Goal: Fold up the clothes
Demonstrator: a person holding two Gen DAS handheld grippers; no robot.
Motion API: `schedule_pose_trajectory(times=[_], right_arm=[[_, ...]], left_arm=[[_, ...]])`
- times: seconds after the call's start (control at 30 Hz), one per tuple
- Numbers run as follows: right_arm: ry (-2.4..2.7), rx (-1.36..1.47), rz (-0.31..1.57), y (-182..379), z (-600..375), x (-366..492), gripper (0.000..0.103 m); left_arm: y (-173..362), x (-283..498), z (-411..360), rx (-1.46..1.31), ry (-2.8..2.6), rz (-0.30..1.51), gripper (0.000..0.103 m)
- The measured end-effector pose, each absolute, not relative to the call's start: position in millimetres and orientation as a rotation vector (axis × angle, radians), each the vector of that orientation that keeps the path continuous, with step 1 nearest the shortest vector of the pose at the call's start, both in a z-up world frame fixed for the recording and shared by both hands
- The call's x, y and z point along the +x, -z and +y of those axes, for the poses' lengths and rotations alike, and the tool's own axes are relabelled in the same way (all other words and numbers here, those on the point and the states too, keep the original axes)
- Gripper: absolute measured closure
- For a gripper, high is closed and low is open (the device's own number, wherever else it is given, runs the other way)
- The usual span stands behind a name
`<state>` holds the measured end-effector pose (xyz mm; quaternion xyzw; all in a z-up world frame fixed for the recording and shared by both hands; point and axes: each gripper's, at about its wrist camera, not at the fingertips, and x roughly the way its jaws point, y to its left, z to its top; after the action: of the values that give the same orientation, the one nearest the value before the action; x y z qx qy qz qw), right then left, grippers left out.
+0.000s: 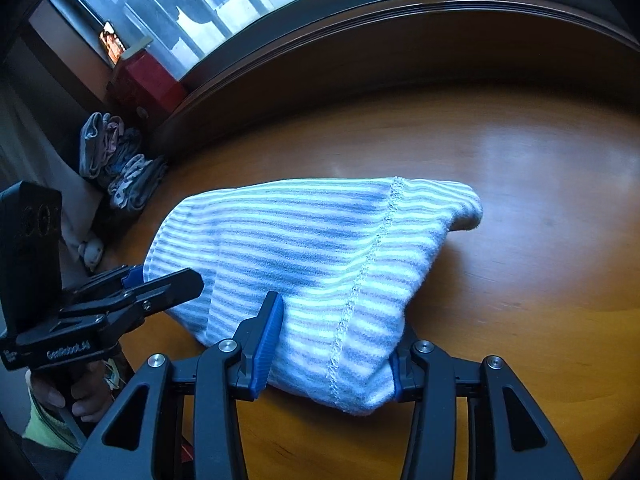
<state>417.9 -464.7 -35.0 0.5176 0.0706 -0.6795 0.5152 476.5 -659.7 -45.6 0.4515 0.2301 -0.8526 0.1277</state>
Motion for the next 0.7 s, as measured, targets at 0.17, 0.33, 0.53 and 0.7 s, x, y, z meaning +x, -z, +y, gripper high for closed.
schedule_pose_trajectory(times=[0.17, 0.33, 0.53, 0.7], right_arm=[[1.651, 1.253, 0.156, 38.3, -509.4, 436.8, 0.057], [1.711, 1.255, 0.123, 38.2, -560.3, 475.0, 0.057], [1.747, 1.222, 0.122, 37.6, -599.9, 499.7, 0.057], [1.735, 1.198, 0.162, 36.5, -631.2, 511.8, 0.057]], left_arm=[[44.5, 494.5, -698.0, 1.313, 2.507, 0.661, 0.052], [42.6, 511.1, -743.5, 1.339, 2.56, 0.631, 0.052], [43.2, 509.6, -779.4, 1.333, 2.569, 0.554, 0.052], [46.5, 515.1, -805.0, 1.305, 2.54, 0.514, 0.052]])
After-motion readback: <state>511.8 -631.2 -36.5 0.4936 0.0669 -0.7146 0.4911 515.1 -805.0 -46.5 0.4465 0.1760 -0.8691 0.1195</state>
